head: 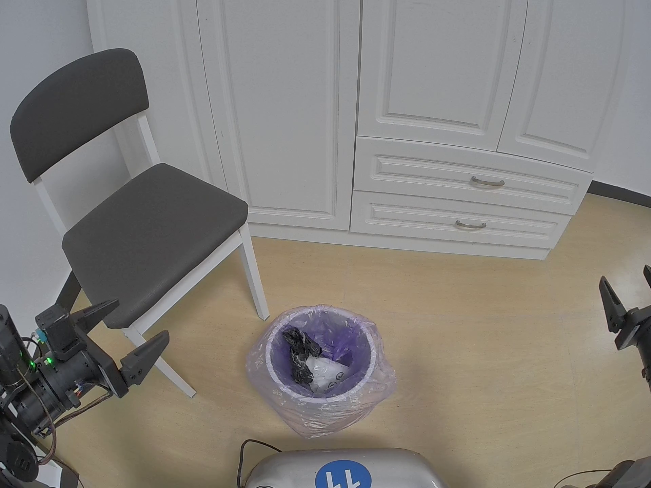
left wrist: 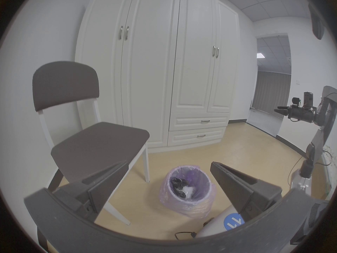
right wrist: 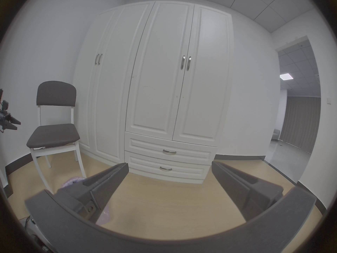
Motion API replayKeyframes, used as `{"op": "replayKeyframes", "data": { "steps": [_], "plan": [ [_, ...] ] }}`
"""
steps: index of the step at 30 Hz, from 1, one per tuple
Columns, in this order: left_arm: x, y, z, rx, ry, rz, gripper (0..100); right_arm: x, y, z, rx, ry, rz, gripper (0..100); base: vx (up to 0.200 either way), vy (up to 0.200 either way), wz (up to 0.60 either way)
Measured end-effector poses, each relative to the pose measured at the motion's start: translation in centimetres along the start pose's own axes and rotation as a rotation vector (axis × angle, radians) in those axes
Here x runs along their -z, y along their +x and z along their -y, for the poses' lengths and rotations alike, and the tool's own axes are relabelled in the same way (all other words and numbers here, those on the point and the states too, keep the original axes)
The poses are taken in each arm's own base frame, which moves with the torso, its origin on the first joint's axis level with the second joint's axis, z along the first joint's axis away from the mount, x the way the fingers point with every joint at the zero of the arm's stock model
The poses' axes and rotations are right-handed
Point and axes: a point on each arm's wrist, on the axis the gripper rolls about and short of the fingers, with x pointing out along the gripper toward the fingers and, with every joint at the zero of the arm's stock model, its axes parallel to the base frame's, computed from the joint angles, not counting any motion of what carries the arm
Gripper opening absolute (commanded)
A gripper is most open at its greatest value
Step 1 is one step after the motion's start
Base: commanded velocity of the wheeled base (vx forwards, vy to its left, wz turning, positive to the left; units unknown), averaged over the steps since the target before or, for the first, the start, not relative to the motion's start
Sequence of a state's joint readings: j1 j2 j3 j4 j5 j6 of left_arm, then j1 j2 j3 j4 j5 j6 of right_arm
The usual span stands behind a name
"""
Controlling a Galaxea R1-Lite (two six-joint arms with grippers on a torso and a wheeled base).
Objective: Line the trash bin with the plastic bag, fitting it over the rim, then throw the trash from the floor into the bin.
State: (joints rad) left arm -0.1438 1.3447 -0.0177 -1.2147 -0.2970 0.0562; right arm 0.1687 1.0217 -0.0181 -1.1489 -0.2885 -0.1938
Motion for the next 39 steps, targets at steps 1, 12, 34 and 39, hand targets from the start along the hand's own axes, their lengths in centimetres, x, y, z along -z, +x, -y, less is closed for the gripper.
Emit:
{"op": "replayKeyframes", "data": {
  "steps": [1, 12, 34, 39],
  "plan": [
    [-0.2, -0.3, 0.1, -0.003, 0.004, 0.013, 100, -0.1, -0.5, 0.2, 0.006, 0.002, 0.006, 100, 0.0, 0.0, 0.0],
    [-1.7, -6.5, 1.6, -0.122, 0.045, 0.155, 100, -0.4, -6.3, 2.4, 0.123, 0.047, 0.113, 100, 0.0, 0.0, 0.0],
    [0.4, -17.3, 4.5, -0.542, -0.091, 0.324, 100, 3.1, -12.8, 2.4, 0.012, 0.236, 0.182, 100, 0.0, 0.0, 0.0],
    [2.5, -17.2, 4.6, -0.627, -0.101, 0.311, 100, 3.6, -13.1, 2.5, 0.046, 0.229, 0.17, 100, 0.0, 0.0, 0.0]
  ]
}}
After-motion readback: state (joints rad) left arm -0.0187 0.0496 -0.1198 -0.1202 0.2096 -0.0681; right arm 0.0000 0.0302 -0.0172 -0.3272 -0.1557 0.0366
